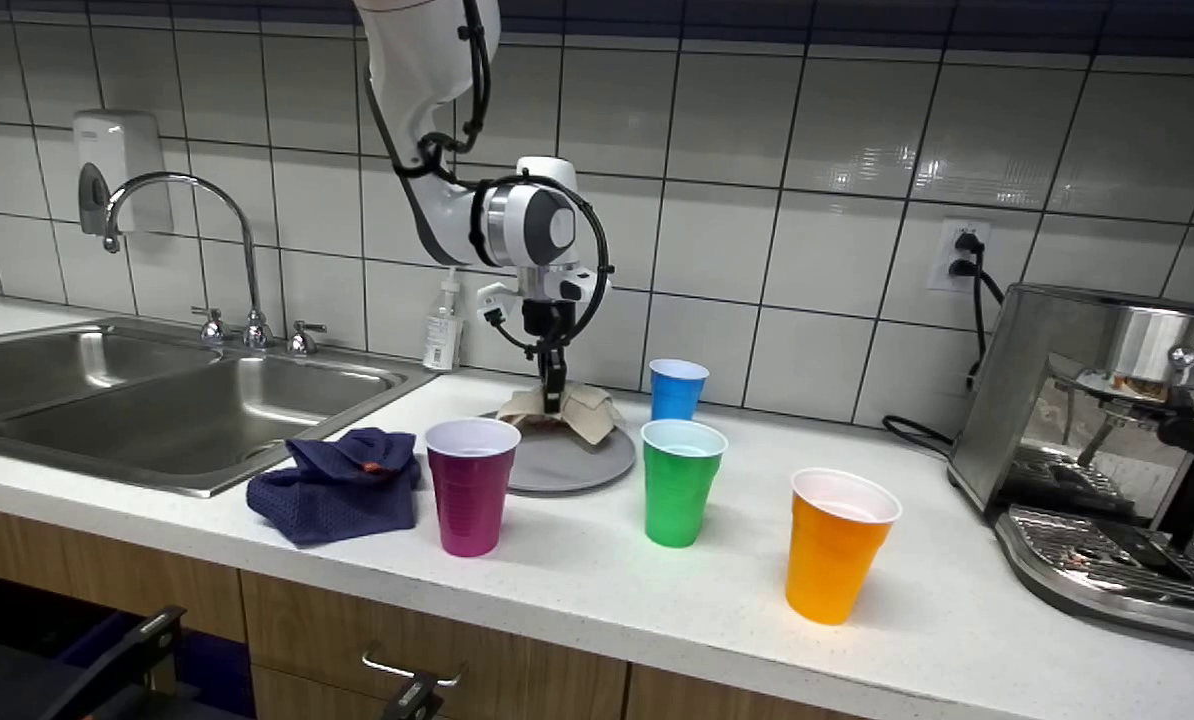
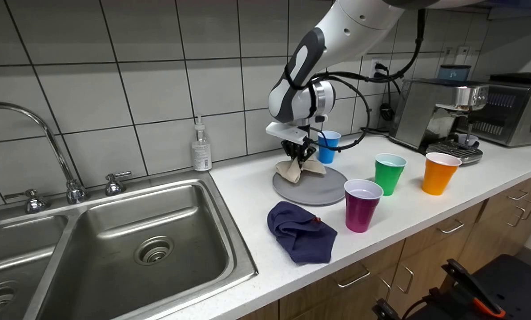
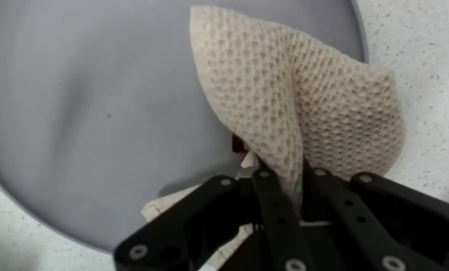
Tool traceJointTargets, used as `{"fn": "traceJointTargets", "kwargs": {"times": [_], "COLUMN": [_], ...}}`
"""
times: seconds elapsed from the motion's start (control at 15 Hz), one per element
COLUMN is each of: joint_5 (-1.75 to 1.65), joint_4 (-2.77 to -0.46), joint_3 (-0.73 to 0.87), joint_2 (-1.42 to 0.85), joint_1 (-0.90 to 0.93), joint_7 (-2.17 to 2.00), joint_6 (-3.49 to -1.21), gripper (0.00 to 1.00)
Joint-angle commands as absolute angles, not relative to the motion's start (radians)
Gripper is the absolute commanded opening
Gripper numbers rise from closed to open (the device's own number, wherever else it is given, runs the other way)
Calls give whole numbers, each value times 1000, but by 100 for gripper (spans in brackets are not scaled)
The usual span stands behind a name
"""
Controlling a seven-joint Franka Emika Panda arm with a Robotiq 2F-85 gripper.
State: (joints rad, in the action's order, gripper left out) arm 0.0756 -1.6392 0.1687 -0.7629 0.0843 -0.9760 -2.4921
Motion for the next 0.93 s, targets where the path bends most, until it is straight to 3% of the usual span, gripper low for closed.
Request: {"fn": "traceJointTargets", "kwargs": {"times": [0.0,0.87], "joint_5": [58,12], "joint_4": [-1692,-1742], "joint_3": [176,159], "joint_2": [-699,-630], "joint_1": [115,213], "joint_7": [-983,-973], "joint_6": [-2494,-2501], "gripper": [4,4]}}
